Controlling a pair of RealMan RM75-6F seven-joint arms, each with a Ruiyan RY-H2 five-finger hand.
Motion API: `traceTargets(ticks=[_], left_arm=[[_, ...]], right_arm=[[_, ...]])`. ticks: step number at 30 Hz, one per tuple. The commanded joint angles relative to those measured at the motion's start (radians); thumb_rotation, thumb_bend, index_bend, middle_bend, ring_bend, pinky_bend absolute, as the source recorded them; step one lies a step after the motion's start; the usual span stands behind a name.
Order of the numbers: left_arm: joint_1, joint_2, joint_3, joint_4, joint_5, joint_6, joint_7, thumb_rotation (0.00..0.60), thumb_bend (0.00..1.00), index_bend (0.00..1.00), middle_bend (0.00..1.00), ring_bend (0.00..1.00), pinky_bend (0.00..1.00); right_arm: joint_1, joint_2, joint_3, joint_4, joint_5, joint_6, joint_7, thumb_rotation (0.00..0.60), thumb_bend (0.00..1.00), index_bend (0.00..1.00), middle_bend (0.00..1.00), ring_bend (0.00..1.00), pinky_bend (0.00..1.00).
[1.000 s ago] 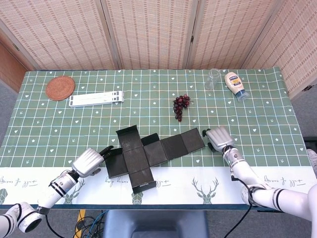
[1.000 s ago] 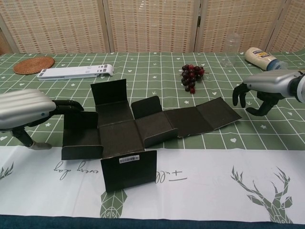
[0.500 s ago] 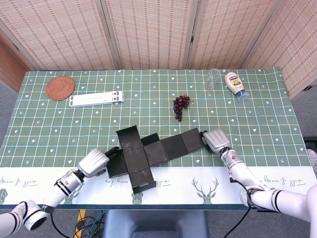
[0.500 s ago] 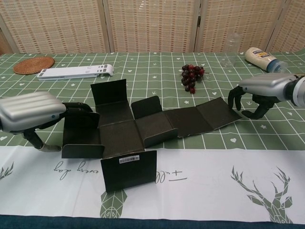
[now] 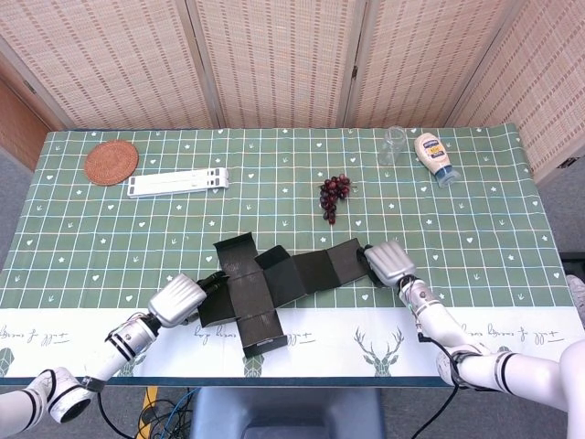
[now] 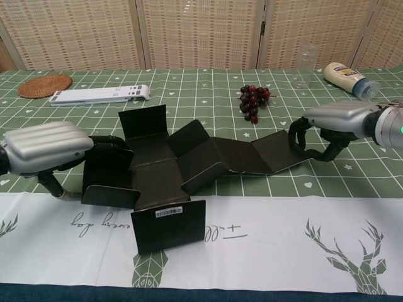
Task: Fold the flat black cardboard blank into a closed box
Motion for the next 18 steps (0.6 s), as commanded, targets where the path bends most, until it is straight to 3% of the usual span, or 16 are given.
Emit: traceTargets(ticks=[1, 18], left_arm=[[-0.002, -0.002, 0.000, 0.000, -0.001, -0.002, 0.000, 0.600, 0.21, 0.19, 0.14, 0.75, 0.83], [-0.024, -0.009, 0.003, -0.022, 0.012, -0.007, -0.010, 0.600, 0.21, 0.19, 0.14, 0.75, 0.83]], right_arm=[[-0.002, -0.007, 0.005, -0.001, -0.008, 0.003, 0.009, 0.600, 0.54, 0.30, 0.36, 0.90, 1.00], [0.002, -0.039, 0.023, -0.039, -0.062, 0.012, 0.019, 0.600, 0.55, 0.30, 0.36, 0.90, 1.00]])
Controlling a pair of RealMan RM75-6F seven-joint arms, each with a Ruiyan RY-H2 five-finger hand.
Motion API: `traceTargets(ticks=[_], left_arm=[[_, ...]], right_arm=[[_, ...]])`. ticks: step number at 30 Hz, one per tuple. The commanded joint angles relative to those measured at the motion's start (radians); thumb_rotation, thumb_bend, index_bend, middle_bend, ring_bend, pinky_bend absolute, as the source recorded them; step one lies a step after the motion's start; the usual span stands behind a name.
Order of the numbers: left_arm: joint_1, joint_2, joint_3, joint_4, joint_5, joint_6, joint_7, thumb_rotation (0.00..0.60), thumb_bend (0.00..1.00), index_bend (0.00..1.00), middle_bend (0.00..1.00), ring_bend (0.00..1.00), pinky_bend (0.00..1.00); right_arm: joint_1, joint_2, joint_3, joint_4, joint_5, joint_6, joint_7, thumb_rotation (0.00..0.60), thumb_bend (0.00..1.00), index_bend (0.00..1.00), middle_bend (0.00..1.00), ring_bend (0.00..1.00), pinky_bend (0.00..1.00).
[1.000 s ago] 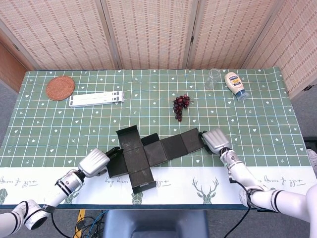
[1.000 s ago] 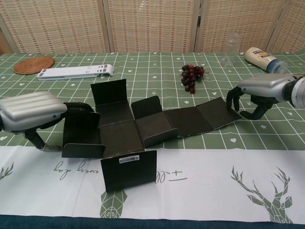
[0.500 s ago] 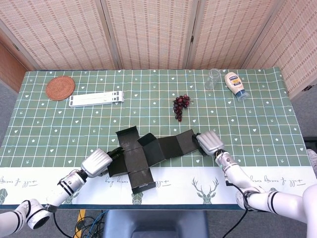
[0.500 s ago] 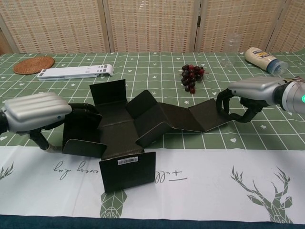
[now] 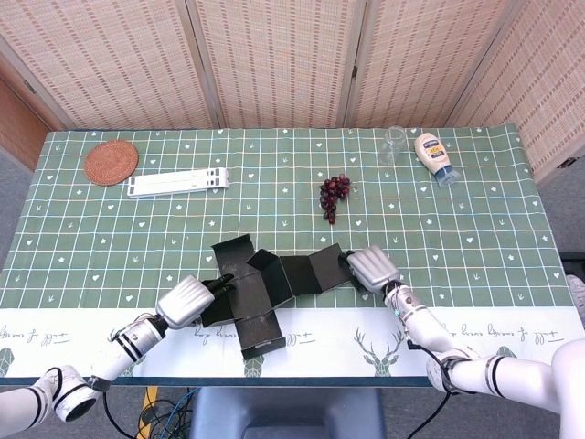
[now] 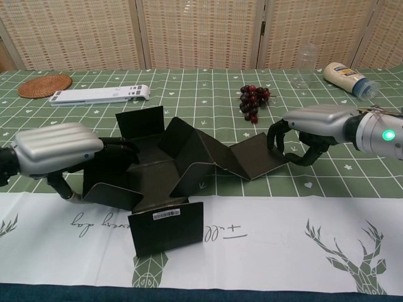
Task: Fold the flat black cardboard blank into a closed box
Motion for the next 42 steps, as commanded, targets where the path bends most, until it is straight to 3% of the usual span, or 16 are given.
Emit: traceTargets(ticks=[1, 9, 24, 31, 42], left_arm=[[-0.002, 0.000, 0.000, -0.002, 0.000, -0.001, 0.001, 0.600, 0.21, 0.19, 0.14, 0.75, 0.83], [0.017, 0.058, -0.006, -0.048, -0.017, 0.032, 0.015, 0.600, 0.21, 0.19, 0.14, 0.75, 0.83], [0.058, 0.252, -0.027, -0.274, -0.085, 0.059, 0.042, 0.600, 0.21, 0.18, 0.14, 0.75, 0.83], [0.057, 0.272, -0.078, -0.323, -0.105, 0.091, 0.040, 0.600, 0.21, 0.18, 0.14, 0.75, 0.83], [-0.048, 0.214, -0.141, -0.280, -0.222, -0.106, -0.032, 0.600, 0.21, 0.19, 0.14, 0.81, 0.87]], right_arm=[[0.000, -0.001, 0.000, -0.006, -0.004, 0.002, -0.002, 0.600, 0.55, 0.30, 0.36, 0.90, 1.00], [-0.012, 0.057, 0.009, -0.059, -0.015, 0.014, 0.017, 0.600, 0.54, 0.30, 0.36, 0.90, 1.00], [-0.039, 0.164, 0.093, -0.136, -0.049, 0.076, 0.138, 0.600, 0.53, 0.28, 0.36, 0.90, 1.00], [-0.048, 0.175, 0.097, -0.136, -0.050, 0.089, 0.141, 0.600, 0.54, 0.28, 0.36, 0.90, 1.00], [-0.050, 0.177, 0.109, -0.137, -0.047, 0.096, 0.148, 0.600, 0.57, 0.28, 0.36, 0.90, 1.00]])
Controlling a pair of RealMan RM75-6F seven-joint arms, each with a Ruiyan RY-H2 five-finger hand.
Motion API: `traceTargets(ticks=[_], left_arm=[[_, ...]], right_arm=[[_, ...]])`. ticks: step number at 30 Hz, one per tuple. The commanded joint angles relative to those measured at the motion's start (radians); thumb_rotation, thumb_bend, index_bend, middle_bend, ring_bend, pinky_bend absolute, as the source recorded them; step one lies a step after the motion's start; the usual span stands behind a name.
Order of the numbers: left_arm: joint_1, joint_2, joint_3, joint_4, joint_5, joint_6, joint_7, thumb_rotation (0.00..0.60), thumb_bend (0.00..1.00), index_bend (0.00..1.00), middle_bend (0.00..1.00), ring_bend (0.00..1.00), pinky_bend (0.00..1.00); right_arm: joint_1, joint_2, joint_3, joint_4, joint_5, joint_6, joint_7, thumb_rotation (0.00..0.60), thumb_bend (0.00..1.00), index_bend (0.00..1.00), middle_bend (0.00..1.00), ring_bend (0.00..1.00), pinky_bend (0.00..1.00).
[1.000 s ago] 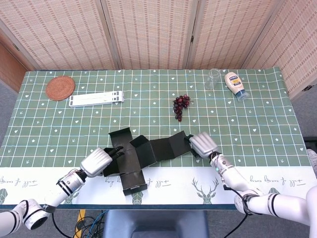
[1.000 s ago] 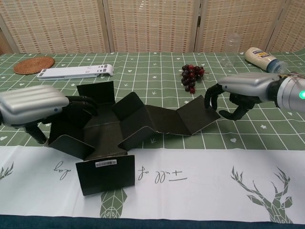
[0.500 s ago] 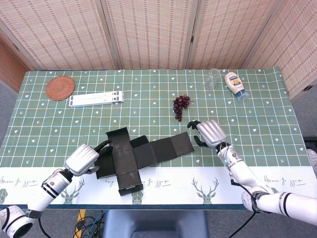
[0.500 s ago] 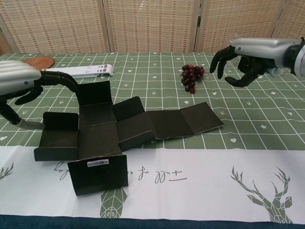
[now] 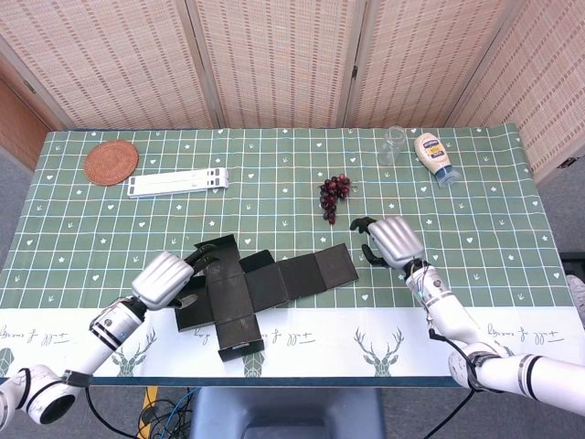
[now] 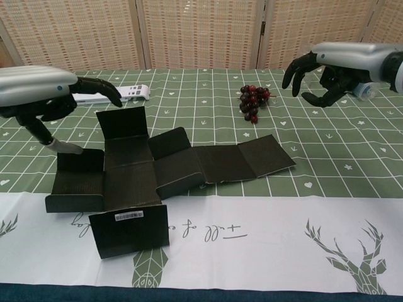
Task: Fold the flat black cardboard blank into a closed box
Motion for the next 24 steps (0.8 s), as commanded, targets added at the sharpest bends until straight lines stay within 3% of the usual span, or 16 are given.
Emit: traceTargets(ticks=[1, 6, 11, 19, 24], left_arm=[[-0.047, -0.026, -0.030, 0.028, -0.054, -0.077, -0.040, 0.600, 0.22, 0.19, 0.14, 0.81, 0.88], [-0.099, -0.043, -0.053, 0.058, -0.111, -0.171, -0.060, 0.579, 0.41, 0.19, 0.14, 0.83, 0.89], [-0.142, -0.060, -0.065, 0.093, -0.195, -0.261, -0.028, 0.385, 0.51, 0.17, 0.14, 0.83, 0.90], [-0.202, -0.059, -0.068, 0.130, -0.384, -0.360, 0.072, 0.137, 0.53, 0.18, 0.14, 0.83, 0.91], [-0.239, -0.068, -0.057, 0.171, -0.501, -0.376, 0.155, 0.064, 0.53, 0.19, 0.14, 0.83, 0.91]], right_arm=[[0.000, 0.001, 0.002, 0.000, 0.001, 0.002, -0.001, 0.600, 0.57, 0.28, 0.36, 0.90, 1.00], [-0.001, 0.002, 0.007, -0.003, 0.004, 0.005, -0.001, 0.600, 0.58, 0.28, 0.36, 0.90, 1.00], [-0.003, 0.001, 0.006, -0.002, 0.002, 0.006, 0.001, 0.600, 0.59, 0.27, 0.36, 0.90, 1.00], [-0.009, 0.000, 0.002, 0.010, -0.004, 0.001, 0.016, 0.600, 0.59, 0.27, 0.36, 0.90, 1.00], [-0.014, -0.001, -0.001, 0.017, -0.012, 0.000, 0.028, 0.600, 0.60, 0.27, 0.36, 0.90, 1.00]])
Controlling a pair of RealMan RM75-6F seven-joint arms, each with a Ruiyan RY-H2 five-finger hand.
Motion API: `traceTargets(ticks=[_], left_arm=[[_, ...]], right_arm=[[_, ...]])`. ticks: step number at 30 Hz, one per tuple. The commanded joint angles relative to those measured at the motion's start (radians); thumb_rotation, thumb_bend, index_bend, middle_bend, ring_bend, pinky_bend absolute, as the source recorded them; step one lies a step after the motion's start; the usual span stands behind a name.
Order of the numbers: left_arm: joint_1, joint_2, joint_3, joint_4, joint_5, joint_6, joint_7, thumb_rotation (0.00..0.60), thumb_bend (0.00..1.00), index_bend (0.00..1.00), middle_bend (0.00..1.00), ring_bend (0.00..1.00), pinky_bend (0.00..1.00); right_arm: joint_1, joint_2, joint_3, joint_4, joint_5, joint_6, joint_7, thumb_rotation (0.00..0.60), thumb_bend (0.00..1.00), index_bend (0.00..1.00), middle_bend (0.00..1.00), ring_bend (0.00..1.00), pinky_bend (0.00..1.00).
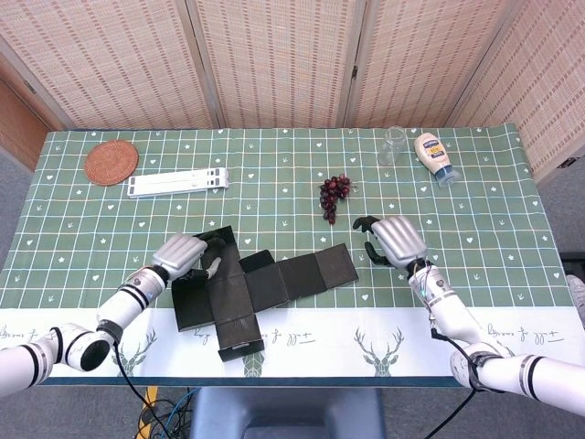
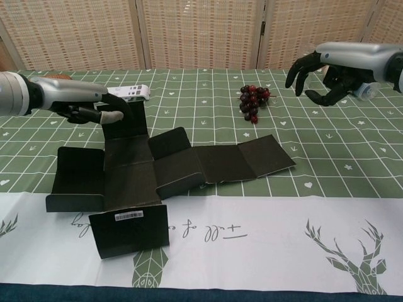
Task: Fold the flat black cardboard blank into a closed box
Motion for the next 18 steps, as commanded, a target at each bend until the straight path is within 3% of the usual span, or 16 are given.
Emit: traceTargets(ticks=[1, 12, 18], left_arm=[[-0.037, -0.011, 0.012, 0.040, -0.093, -0.014, 0.072, 0.054, 0.53, 0.20, 0.14, 0.83, 0.91], [-0.101, -0.086, 0.062, 0.162, -0.275, -0.037, 0.178, 0.029, 0.53, 0.20, 0.14, 0.83, 0.91], [-0.131, -0.137, 0.100, 0.229, -0.343, -0.049, 0.228, 0.052, 0.53, 0.20, 0.14, 0.83, 0.91]], right_arm=[[-0.003, 0.000, -0.002, 0.003, -0.005, 0.000, 0.005, 0.600, 0.60, 0.27, 0.36, 0.90, 1.00], [-0.011, 0.004, -0.007, 0.002, -0.014, -0.002, 0.010, 0.600, 0.60, 0.27, 0.36, 0.90, 1.00], [-0.013, 0.003, -0.009, 0.002, -0.015, -0.004, 0.008, 0.600, 0.61, 0.27, 0.36, 0.90, 1.00]])
